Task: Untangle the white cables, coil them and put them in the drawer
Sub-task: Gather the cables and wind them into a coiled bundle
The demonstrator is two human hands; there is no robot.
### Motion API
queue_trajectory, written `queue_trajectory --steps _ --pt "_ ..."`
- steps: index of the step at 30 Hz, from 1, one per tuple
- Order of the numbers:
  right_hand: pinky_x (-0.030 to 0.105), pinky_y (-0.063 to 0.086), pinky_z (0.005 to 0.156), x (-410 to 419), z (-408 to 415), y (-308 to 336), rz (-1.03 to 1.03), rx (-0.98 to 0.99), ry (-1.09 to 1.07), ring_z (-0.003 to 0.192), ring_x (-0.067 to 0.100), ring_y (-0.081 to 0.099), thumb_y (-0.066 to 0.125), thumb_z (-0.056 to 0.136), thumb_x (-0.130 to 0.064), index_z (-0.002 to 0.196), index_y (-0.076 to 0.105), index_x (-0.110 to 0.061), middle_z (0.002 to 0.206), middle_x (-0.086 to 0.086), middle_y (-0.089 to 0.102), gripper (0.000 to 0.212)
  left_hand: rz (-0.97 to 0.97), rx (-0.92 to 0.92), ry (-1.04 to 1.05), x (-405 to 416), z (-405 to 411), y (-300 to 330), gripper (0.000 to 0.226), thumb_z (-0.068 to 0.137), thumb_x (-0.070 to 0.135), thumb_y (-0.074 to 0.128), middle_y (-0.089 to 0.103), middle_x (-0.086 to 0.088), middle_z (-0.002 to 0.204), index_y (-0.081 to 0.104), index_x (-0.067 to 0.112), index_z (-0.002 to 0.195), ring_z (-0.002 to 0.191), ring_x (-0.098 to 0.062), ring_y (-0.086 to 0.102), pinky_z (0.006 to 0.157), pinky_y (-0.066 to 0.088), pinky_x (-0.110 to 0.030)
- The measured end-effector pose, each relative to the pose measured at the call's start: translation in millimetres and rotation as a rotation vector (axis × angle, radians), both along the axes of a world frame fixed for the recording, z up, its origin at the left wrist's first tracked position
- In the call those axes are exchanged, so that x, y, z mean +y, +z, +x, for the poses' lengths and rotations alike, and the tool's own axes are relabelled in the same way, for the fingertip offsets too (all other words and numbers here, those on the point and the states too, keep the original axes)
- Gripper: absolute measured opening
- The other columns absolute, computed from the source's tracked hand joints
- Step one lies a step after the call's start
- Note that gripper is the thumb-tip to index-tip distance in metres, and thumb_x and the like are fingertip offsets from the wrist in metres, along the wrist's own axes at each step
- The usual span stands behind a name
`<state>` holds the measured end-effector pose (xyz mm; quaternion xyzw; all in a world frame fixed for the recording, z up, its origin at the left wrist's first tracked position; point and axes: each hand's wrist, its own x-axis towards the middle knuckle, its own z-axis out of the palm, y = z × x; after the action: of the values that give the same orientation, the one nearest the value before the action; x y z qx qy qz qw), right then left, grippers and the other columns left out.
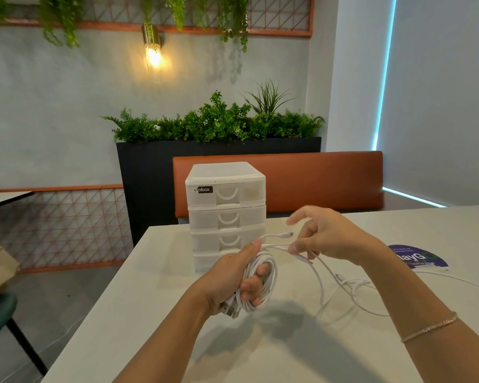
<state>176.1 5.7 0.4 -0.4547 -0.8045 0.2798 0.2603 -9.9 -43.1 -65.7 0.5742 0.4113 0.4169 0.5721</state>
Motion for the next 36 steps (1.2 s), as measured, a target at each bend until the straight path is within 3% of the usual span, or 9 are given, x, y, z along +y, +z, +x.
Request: queue_trajectory --steps 3,7,11,14,18,22,26,31,36 --pt "0.022 0.053 0.061 -6 -2 8 0.104 0.079 -0.032 0.062 0.011 0.064 0.079 0.072 -0.015 0.105 0.048 -0.031 0.070 -0.003 0.068 0.047 -0.015 0.036 0.044 1 1 0 0.054 0.091 0.056 0.033 0.033 -0.001 0.044 0.049 0.014 0.060 0.043 -0.014 0.029 0.056 0.039 -0.028" --pt "0.020 0.048 0.058 -16 -4 15 0.198 0.087 0.015 0.059 0.005 0.057 0.076 0.076 -0.016 0.092 0.056 -0.032 0.068 -0.007 0.065 0.031 -0.027 0.068 0.133 2 0 0 0.049 0.093 0.051 0.039 0.032 0.000 0.043 0.045 0.013 0.062 0.042 -0.013 0.030 0.056 0.041 -0.028" --pt "0.026 0.049 0.068 -17 1 10 0.019 0.038 0.027 0.067 0.007 0.060 0.069 0.083 -0.021 0.083 0.066 -0.019 0.068 -0.005 0.068 0.004 -0.027 0.020 0.176 2 -1 1 0.048 0.094 0.049 0.039 0.029 -0.002 0.045 0.044 0.013 0.063 0.042 -0.013 0.028 0.054 0.041 -0.026" --pt "0.019 0.041 0.060 -15 -2 -1 -0.127 -0.135 0.029 0.064 0.001 0.056 0.054 0.093 -0.029 0.075 0.069 -0.020 0.072 -0.012 0.070 0.025 -0.015 0.009 0.189 1 0 3 0.048 0.096 0.047 0.037 0.030 -0.002 0.046 0.044 0.013 0.062 0.042 -0.013 0.028 0.052 0.041 -0.025" --pt "0.022 0.036 0.053 -9 -5 -5 -0.151 -0.075 0.023 0.053 0.009 0.039 0.043 0.097 -0.035 0.098 0.068 -0.021 0.062 -0.023 0.064 0.028 0.010 0.039 0.156 -1 3 4 0.047 0.095 0.046 0.039 0.028 -0.001 0.044 0.042 0.014 0.061 0.041 -0.013 0.027 0.054 0.040 -0.027" --pt "0.025 0.052 0.071 -1 -16 -7 -0.090 -0.069 0.033 0.072 0.010 0.057 0.039 0.098 -0.037 0.118 0.060 -0.026 0.105 -0.004 0.064 0.031 0.019 0.076 0.091 -2 6 3 0.047 0.096 0.045 0.038 0.031 0.001 0.043 0.044 0.015 0.060 0.041 -0.013 0.028 0.058 0.038 -0.030" --pt "0.020 0.050 0.062 -1 -32 -17 -0.066 0.077 -0.024 0.070 0.008 0.058 0.034 0.097 -0.046 0.108 0.062 -0.025 0.085 -0.012 0.059 0.037 0.028 0.119 0.083 -3 6 4 0.048 0.097 0.045 0.035 0.033 0.000 0.044 0.044 0.015 0.061 0.043 -0.013 0.029 0.060 0.040 -0.030" --pt "0.026 0.053 0.063 7 -42 -23 -0.131 0.305 -0.186 0.073 0.011 0.061 0.038 0.096 -0.048 0.094 0.056 -0.024 0.082 -0.009 0.058 0.030 0.011 0.095 0.050 -2 4 3 0.048 0.097 0.045 0.036 0.033 0.002 0.043 0.046 0.017 0.059 0.042 -0.013 0.027 0.060 0.039 -0.031" --pt "0.025 0.049 0.047 19 -40 -19 -0.212 0.556 -0.219 0.053 0.016 0.060 0.052 0.095 -0.025 0.115 0.050 -0.014 0.089 0.007 0.061 0.022 0.000 0.120 0.010 -4 3 3 0.046 0.098 0.042 0.036 0.032 0.001 0.043 0.045 0.016 0.060 0.041 -0.013 0.028 0.057 0.042 -0.028"
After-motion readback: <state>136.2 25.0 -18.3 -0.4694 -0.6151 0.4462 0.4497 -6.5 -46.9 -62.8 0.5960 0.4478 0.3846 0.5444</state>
